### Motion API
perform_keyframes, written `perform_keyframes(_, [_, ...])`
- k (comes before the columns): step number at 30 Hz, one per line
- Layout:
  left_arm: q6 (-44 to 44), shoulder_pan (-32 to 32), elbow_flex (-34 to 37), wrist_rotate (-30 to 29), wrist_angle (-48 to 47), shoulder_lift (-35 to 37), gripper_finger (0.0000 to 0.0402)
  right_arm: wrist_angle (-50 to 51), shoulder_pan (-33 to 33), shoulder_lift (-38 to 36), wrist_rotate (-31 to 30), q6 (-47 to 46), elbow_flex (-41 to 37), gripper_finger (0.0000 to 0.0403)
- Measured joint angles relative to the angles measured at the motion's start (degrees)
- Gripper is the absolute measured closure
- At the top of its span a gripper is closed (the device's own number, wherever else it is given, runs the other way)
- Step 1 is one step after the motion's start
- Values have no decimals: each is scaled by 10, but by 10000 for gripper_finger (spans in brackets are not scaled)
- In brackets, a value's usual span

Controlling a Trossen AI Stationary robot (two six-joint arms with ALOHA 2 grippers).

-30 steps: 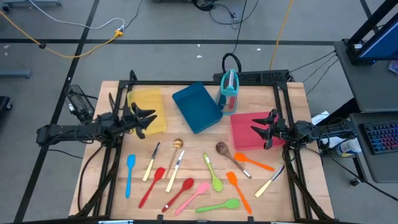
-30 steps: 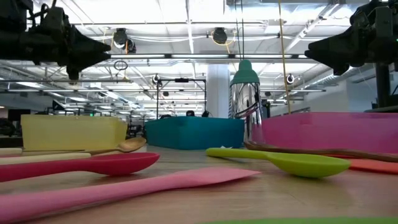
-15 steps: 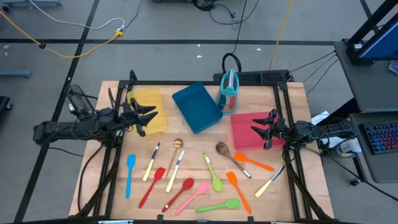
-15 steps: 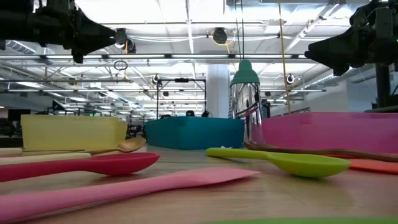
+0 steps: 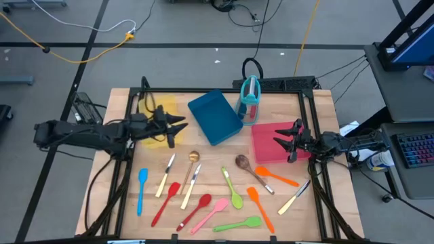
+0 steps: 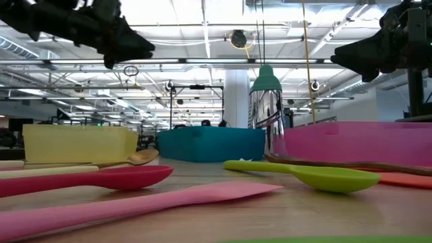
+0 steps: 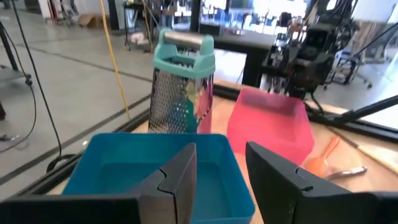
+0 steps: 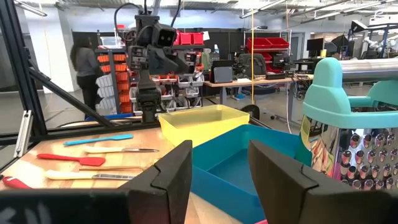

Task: Pick & Place Kitchen Items
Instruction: Put the gold serving spoon into the yellow bin

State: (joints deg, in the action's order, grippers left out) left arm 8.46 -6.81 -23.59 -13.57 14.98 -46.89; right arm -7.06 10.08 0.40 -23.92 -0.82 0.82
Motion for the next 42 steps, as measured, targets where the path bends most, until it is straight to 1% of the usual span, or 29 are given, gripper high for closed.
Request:
perform_keyframes(8, [47,0,-6,0,24,-98,257,0,0,0,0,0,0,252])
perform_keyframes(11, [66,3,-6,-16,41,-127,257,0,0,0,0,0,0,252])
perform_keyframes(13, [69,9,-6,-26,58,-146,257,0,0,0,0,0,0,252])
perform_keyframes(18, [56,26,-8,-31,104,-182,257,-22,0,0,-2,0,0,252])
perform_keyframes(21, [57,37,-26,-32,104,-201,257,-24,0,0,-2,8,0,252])
perform_keyframes(24, [46,51,-60,-32,91,-225,257,-36,0,0,-2,44,0,252])
perform_keyframes(26, [31,61,-90,-32,62,-243,257,-54,0,0,-2,63,0,252])
perform_keyframes(29, [21,75,-138,-32,11,-271,257,-76,0,0,-1,73,0,252])
perform_keyframes(32, [24,88,-175,-31,-18,-294,257,-95,0,0,0,71,0,252])
perform_keyframes(36, [24,110,-203,-31,-35,-317,257,-95,0,3,2,61,0,252])
perform_keyframes(38, [23,121,-212,-33,-34,-323,257,-94,0,8,12,60,0,252])
perform_keyframes(42, [29,150,-219,-69,-34,-327,257,-128,0,28,43,32,0,252])
